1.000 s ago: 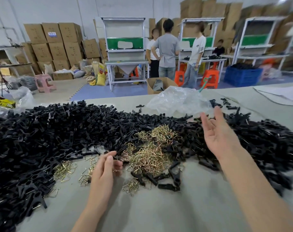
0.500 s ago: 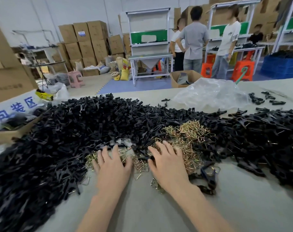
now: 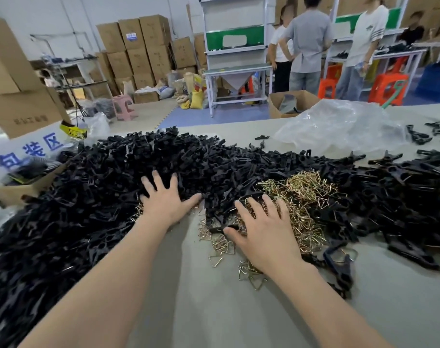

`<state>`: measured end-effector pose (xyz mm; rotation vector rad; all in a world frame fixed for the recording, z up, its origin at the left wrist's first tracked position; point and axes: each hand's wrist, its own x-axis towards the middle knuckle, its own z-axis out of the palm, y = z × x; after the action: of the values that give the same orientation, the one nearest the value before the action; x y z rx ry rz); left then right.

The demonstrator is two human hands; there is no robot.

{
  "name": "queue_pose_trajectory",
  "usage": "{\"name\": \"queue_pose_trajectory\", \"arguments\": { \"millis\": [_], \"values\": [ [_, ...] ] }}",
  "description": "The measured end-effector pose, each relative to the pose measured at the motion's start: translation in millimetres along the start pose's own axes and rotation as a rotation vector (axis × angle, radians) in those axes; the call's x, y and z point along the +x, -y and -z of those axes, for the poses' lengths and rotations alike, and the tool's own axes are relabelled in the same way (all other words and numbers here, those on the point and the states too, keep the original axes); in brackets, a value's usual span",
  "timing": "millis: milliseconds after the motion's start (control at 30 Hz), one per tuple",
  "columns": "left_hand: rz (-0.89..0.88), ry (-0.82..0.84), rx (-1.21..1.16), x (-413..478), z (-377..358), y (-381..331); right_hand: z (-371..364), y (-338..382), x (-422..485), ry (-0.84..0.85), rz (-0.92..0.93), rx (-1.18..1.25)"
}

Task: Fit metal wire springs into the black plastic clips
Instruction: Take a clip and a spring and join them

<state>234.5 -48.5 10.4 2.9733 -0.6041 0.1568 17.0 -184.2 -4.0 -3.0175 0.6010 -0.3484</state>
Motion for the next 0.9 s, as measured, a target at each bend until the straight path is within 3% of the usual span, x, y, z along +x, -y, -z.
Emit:
{"name": "queue_pose_trajectory", "arguments": {
  "millis": [233,433,633,767,833,900],
  "values": [
    [-0.170,-0.078,0.068,-1,10,17,0,1,-2,-0.007,0.018,-0.024],
    [-0.287,-0.013,0.094,-36,19,23,3,3,-5,-0.031,0.013,-0.001],
    [-0.421,-0.125,0.049,-75,48,46,11,19,-5,-0.185,-0.046,0.185],
    [-0.235,-0.174,0.002,-101,59,83,19,44,-11,-0.241,-0.062,0.191],
    [0.048,-0.279,0.014,-121,55,102,20,53,-15,-0.269,-0.037,0.241],
    [0.358,-0.240,0.044,-142,48,116,18,61,-20,-0.255,0.015,0.294]
  ]
}}
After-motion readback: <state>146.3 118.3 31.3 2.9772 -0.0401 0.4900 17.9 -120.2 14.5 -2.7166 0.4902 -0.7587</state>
